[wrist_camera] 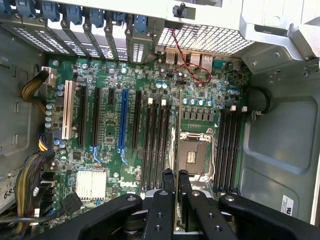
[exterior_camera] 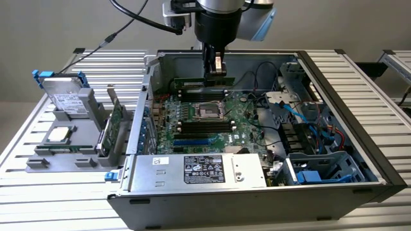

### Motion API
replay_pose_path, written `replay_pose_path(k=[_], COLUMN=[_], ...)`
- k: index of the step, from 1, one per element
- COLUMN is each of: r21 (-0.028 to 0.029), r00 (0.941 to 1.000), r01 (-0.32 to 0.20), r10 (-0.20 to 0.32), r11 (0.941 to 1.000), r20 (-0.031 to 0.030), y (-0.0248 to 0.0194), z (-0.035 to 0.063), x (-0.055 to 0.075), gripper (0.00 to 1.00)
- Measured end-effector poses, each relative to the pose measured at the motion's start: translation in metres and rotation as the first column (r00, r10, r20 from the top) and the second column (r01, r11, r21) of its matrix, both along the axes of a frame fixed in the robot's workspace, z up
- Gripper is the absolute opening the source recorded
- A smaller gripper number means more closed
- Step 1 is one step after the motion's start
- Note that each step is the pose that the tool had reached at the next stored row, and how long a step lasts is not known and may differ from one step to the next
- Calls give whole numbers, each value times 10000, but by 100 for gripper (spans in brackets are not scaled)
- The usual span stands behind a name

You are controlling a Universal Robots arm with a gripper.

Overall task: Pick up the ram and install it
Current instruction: 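Insert the ram into the slot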

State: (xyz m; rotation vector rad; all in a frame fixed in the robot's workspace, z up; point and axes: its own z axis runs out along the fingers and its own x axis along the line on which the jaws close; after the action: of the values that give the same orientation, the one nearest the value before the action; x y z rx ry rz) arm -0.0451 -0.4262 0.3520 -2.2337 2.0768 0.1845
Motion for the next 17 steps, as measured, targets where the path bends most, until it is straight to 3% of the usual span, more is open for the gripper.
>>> replay_pose_path(k=[6,12,17], r21=[1,-10,-13], r00=[10000,10000,10000], r01=[0,10,10], r10=[0,-10,-10], r11=[10000,10000,10000], r20=[0,25,25], y=[1,66,67], z=[-2,-51,-109], x=[0,0,0], gripper=[15,15,15])
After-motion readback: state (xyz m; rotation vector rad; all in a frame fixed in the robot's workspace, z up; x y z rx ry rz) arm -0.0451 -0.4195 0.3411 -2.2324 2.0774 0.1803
